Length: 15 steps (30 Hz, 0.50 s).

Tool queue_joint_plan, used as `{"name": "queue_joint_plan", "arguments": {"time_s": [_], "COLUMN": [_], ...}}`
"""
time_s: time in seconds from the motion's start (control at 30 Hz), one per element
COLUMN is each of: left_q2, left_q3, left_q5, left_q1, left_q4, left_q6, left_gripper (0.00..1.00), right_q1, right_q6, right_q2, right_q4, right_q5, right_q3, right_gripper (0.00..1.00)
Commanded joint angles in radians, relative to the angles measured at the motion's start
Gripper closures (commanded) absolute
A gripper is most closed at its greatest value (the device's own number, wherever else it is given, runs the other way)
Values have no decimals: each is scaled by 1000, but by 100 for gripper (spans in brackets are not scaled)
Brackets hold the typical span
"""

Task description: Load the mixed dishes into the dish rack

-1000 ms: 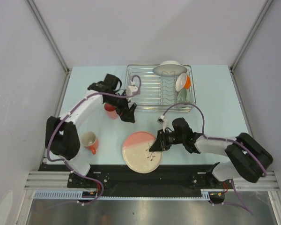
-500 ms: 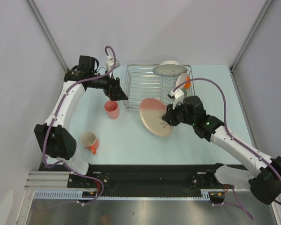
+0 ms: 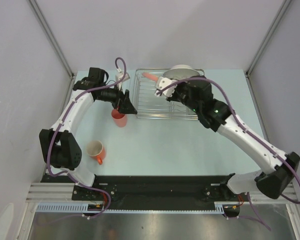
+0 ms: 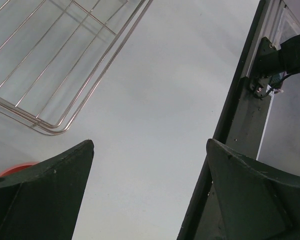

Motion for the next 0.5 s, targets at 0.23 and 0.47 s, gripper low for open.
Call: {"name": "queue_joint_plan", "arguments": {"time_s": [0.23, 0.47], "left_q2": [-20, -22], "left_q3": [-29, -34], "left_q5": [8, 1], "left_q1": [-2, -2], "left_q4": [37, 42], "left_q6": [16, 24], "left_gripper": [0, 0], "right_q1": [-16, -64], "right_q6": [-501, -477], "right_q2": [173, 192], "right_q4": [-12, -66], "right_q5": [268, 213], "right_q3": [125, 125], "right_gripper": [100, 100]}}
